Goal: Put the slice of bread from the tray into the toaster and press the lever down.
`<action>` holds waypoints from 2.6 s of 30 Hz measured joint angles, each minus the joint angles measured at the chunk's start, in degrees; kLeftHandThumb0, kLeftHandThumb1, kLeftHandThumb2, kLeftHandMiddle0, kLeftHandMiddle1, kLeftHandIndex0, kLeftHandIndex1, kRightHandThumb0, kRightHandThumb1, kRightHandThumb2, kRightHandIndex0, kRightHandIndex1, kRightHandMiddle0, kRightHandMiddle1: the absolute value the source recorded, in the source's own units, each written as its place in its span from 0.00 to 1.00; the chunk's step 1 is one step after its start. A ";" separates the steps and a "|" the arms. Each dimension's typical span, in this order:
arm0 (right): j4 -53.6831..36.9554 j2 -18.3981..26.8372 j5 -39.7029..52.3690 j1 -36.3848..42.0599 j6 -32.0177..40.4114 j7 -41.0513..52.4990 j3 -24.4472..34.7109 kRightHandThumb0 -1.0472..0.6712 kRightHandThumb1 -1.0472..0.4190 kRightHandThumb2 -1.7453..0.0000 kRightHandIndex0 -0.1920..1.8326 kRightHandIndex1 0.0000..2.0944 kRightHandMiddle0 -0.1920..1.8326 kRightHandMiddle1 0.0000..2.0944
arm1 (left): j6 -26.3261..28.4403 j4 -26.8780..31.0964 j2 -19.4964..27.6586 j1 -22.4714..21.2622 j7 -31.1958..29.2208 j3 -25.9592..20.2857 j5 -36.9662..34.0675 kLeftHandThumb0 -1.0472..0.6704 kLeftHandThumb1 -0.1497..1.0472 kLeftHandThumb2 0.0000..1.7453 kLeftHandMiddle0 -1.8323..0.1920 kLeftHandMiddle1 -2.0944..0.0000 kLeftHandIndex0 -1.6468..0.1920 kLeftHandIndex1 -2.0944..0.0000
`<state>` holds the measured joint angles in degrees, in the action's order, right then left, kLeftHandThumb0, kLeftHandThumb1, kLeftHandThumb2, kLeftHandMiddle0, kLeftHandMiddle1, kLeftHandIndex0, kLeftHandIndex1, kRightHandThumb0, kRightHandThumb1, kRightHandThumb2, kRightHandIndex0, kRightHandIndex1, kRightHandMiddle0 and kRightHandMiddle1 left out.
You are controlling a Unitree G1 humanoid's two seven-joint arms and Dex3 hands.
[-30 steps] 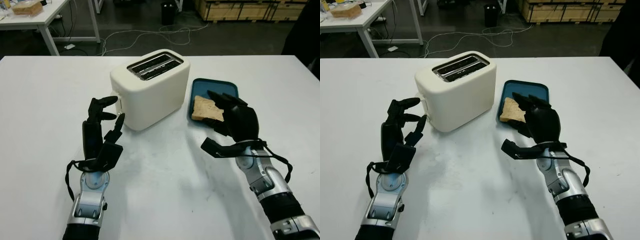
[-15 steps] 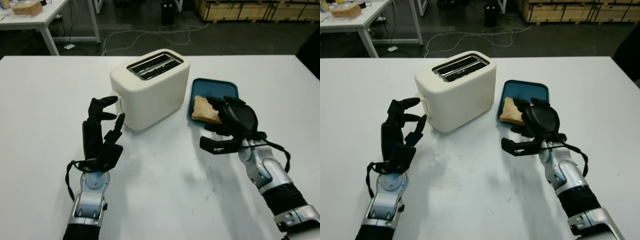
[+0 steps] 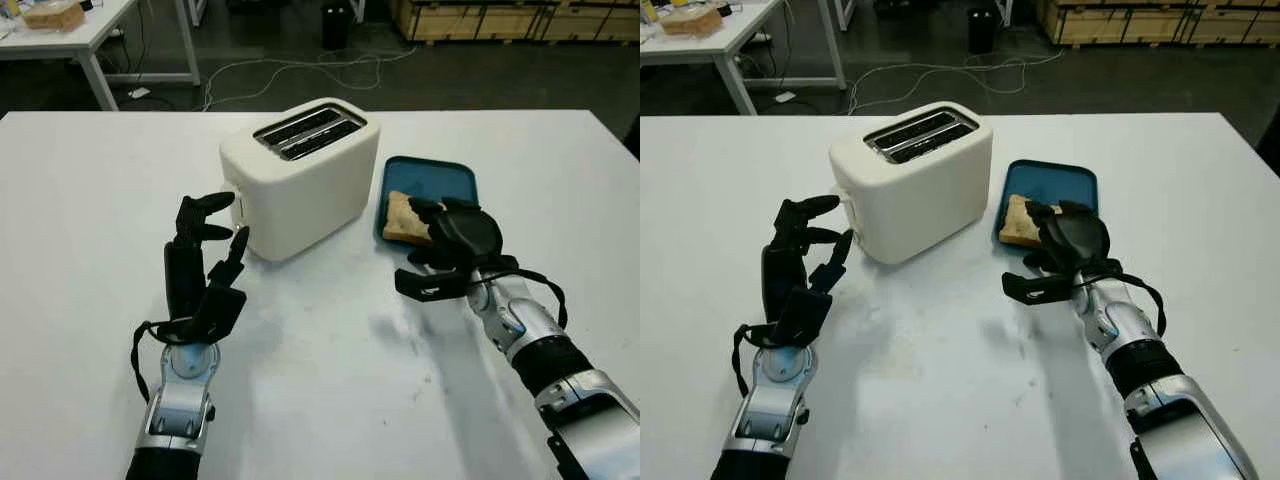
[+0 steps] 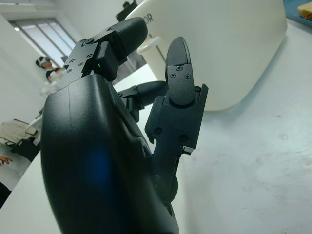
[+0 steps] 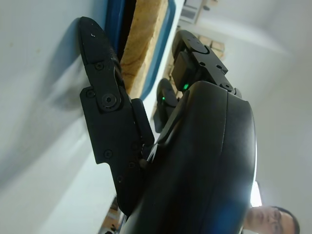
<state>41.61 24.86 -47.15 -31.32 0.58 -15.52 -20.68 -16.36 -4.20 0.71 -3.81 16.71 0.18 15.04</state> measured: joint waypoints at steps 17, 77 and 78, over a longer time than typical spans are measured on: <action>-6.37 1.70 1.28 3.08 -6.18 -9.90 0.01 0.41 0.09 0.87 0.39 0.79 0.45 0.21 | -0.01 0.00 -0.02 0.01 0.13 0.01 0.06 0.42 0.89 0.24 0.82 0.24 0.78 0.52; -32.59 2.90 -15.56 18.06 10.62 4.48 0.02 0.07 0.09 0.98 0.18 0.00 0.20 0.01 | -0.16 0.00 -0.40 0.28 1.30 0.06 0.85 0.43 0.89 0.24 0.82 0.25 0.77 0.53; -31.19 2.34 -16.26 17.57 11.32 3.44 -0.13 0.09 0.09 0.98 0.18 0.01 0.21 0.01 | -0.16 0.01 -0.40 0.28 1.25 0.06 0.75 0.42 0.89 0.24 0.82 0.25 0.77 0.53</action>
<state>10.43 27.21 -63.41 -13.75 11.90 -12.08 -20.81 -16.51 -4.19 0.30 -3.52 17.95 0.25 15.79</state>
